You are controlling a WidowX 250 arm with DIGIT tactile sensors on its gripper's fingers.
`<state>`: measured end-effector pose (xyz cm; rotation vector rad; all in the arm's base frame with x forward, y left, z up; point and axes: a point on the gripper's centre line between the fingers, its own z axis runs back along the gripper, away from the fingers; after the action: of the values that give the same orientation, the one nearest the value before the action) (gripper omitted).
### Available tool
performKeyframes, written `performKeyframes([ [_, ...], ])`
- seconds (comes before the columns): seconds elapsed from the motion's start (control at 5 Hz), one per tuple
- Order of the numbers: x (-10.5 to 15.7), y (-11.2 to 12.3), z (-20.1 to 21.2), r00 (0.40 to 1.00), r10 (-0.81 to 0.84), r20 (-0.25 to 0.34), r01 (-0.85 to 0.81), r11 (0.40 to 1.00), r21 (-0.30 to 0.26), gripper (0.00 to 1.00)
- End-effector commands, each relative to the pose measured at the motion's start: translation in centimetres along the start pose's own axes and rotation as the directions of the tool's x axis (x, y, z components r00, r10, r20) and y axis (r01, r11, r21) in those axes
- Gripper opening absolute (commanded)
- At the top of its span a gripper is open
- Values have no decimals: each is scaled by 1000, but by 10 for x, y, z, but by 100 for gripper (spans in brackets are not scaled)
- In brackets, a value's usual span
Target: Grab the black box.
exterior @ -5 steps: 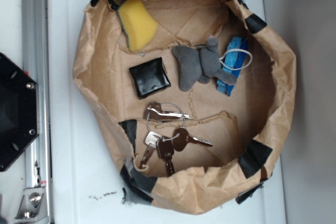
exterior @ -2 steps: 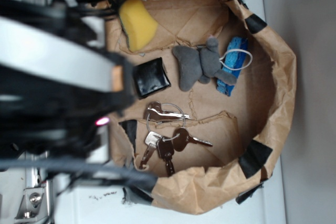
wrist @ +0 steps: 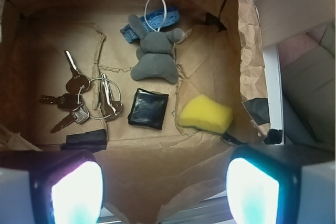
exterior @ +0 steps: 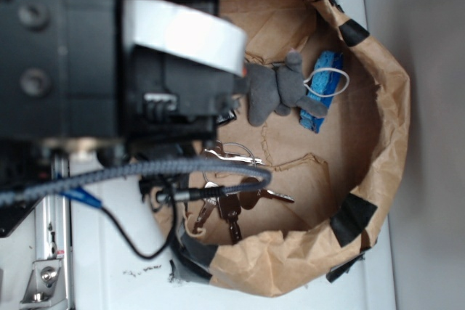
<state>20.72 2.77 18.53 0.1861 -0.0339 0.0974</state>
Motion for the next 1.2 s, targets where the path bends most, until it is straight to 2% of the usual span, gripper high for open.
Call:
performKeyframes([
  [0.0, 5, 8, 12, 998, 22, 53, -22, 1000, -4, 100],
  [0.2, 31, 1, -22, 1000, 13, 24, -13, 1000, -27, 100],
  [0.4, 35, -4, -43, 999, -37, 24, 38, 998, -50, 100],
  [0.6, 38, -8, -76, 995, -92, 38, 94, 994, -48, 100],
  [0.8, 37, -3, -102, 991, -134, 23, 136, 987, -82, 100],
  [1.0, 33, 4, -118, 989, -149, -22, 145, 981, -128, 100],
])
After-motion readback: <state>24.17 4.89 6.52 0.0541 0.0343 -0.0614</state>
